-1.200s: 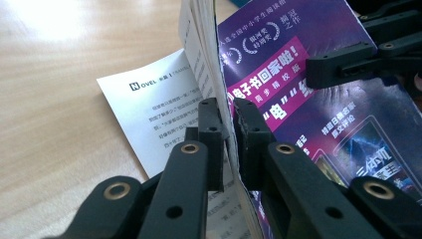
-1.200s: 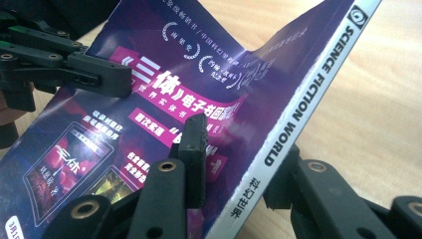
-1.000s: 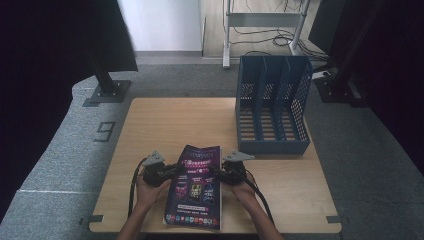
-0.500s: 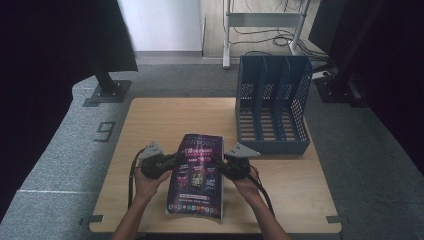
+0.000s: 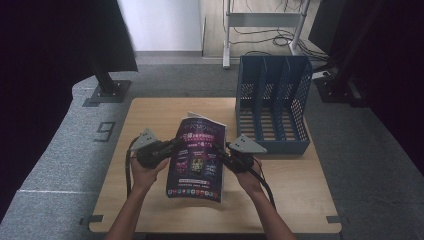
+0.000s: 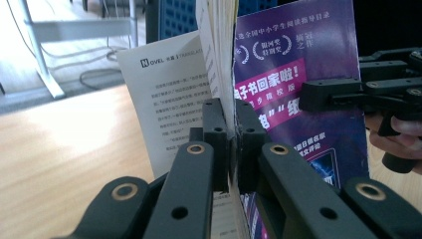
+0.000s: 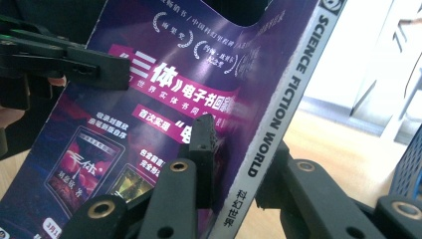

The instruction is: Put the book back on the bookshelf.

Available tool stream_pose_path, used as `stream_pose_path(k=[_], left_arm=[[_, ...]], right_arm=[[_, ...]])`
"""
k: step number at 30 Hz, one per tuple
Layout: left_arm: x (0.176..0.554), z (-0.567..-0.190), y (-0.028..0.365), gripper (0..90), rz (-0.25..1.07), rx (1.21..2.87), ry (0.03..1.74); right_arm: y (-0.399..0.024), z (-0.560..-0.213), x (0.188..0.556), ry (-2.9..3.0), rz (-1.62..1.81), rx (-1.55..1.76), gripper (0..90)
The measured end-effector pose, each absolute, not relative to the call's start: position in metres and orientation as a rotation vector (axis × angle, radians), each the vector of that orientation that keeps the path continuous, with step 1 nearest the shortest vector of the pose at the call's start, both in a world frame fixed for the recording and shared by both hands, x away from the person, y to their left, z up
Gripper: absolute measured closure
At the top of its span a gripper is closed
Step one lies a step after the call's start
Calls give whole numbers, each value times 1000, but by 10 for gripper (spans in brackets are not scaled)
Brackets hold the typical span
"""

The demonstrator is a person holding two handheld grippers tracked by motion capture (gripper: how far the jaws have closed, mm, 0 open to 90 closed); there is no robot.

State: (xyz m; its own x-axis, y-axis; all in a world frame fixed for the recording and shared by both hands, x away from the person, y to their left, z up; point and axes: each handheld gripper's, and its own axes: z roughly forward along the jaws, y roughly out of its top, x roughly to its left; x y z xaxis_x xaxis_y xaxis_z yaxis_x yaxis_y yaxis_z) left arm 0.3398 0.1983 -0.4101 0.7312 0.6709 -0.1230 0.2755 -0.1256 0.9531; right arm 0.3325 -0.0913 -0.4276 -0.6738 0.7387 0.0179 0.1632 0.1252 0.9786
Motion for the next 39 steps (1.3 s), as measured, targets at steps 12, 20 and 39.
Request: stream_pose_path(k=[12, 20, 39], left_arm=[[322, -419, 200, 864, 393, 1716, 703], [322, -426, 200, 856, 383, 1721, 713], [323, -429, 209, 872, 271, 1673, 681]], right_arm=[[-98, -432, 310, 1928, 1578, 739, 744], [-102, -438, 314, 1936, 1617, 785, 761], [-110, -438, 307, 1986, 1741, 739, 681]])
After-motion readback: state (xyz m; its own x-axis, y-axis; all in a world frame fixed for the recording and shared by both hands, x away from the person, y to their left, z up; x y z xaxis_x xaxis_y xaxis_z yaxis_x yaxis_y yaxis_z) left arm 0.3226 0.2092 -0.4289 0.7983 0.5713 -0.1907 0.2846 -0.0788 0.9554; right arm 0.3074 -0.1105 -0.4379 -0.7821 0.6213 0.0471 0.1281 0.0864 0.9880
